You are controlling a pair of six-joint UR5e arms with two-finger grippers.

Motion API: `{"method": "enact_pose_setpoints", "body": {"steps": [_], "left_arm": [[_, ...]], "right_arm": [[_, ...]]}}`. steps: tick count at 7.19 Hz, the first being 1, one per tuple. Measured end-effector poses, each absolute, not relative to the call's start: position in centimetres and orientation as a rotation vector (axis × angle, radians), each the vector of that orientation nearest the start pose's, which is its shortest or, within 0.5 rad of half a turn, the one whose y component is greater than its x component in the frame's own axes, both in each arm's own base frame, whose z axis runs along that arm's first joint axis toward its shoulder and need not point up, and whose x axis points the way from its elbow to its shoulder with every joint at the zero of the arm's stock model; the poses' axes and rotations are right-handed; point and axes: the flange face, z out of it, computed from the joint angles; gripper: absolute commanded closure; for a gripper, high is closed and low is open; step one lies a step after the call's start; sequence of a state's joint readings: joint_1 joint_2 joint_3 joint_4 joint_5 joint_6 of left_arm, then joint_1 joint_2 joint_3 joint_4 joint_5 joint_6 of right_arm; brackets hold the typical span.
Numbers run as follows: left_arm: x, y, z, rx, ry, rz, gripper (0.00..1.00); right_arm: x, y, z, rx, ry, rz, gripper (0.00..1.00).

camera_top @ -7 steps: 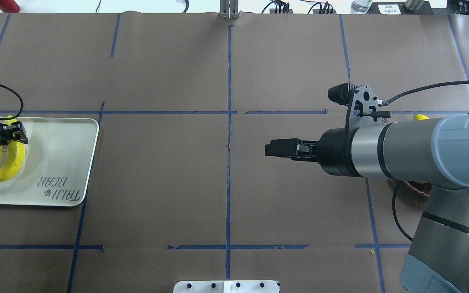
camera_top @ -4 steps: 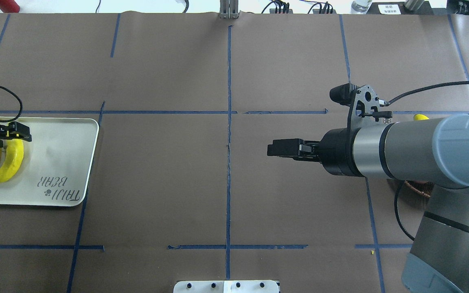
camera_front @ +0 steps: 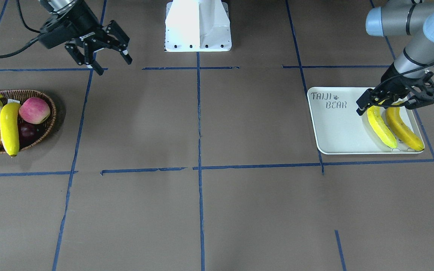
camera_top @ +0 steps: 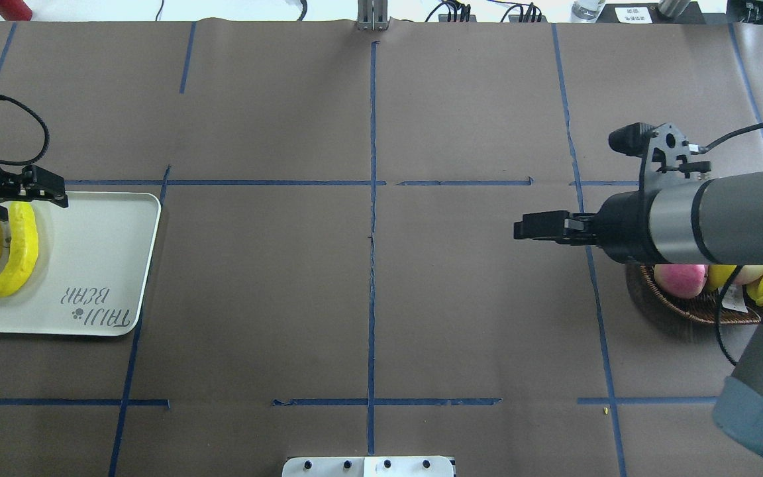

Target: Transfer all bananas from basket to plate

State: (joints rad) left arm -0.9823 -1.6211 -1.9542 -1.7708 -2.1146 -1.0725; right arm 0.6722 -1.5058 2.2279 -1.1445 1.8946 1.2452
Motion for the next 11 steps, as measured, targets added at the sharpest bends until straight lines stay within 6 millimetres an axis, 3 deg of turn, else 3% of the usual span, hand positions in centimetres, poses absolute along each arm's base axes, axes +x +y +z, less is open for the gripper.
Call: {"method": "enact_pose_setpoints", "body": {"steps": [2,4,6,7,9,11], "left_arm": [[25.7,-45.7,34.4,-0.003,0.88,-0.314,0.01],[29.6,-45.1,27.5,-0.035,0.95,-0.357,0.01],[32.5,-44.1,24.0,-0.04,0.979,-0.378,0.01],[34.3,-43.1,22.7,-0.045,0.989,-0.384,0.01],[36.3,-41.8,21.5,-0.056,0.998,-0.396,0.01],[36.6,-41.6,21.6,-0.06,0.995,-0.4,0.01]], "right_arm": [[-22.6,-36.6,33.8,0.287,-1.031,0.018,0.0],[-14.9,-38.1,39.9,0.236,-1.001,-0.042,0.0],[-7.5,-39.5,47.3,0.154,-1.05,-0.027,0.0],[-5.1,-39.7,51.3,0.133,-1.052,-0.018,0.0],[-3.1,-40.1,58.0,0.091,-1.029,-0.013,0.0],[-3.0,-40.3,61.2,0.048,-1.019,-0.001,0.0]]}}
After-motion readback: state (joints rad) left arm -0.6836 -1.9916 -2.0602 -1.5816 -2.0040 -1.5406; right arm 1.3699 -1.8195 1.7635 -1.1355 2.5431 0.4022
